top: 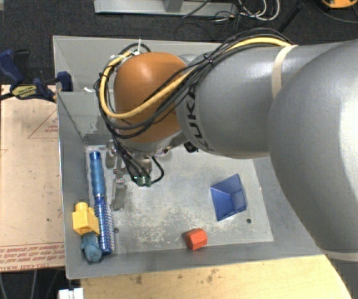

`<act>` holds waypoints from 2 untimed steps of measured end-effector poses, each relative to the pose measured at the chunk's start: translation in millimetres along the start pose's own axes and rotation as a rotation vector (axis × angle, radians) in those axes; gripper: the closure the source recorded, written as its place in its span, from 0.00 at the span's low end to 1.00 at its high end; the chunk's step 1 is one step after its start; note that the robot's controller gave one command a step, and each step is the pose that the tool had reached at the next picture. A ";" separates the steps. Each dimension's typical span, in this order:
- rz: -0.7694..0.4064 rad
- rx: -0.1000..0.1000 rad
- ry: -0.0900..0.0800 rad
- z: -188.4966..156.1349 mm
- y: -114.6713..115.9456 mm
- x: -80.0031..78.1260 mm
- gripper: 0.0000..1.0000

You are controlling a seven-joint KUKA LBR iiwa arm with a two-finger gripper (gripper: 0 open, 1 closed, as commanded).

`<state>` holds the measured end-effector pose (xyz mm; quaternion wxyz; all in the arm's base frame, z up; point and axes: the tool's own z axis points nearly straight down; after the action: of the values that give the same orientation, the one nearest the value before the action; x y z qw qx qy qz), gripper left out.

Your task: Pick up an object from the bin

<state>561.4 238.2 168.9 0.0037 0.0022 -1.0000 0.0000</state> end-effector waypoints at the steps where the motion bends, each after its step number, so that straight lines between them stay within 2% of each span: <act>1: 0.022 0.004 -0.005 85.3 5.2 14.1 0.00; 2: -0.147 0.005 -0.010 98.6 0.1 4.5 0.00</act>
Offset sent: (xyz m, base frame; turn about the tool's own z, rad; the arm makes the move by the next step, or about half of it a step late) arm -0.0145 0.0064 -0.0825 0.0237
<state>556.1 238.3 70.3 -0.0015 0.0757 -0.9971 0.0023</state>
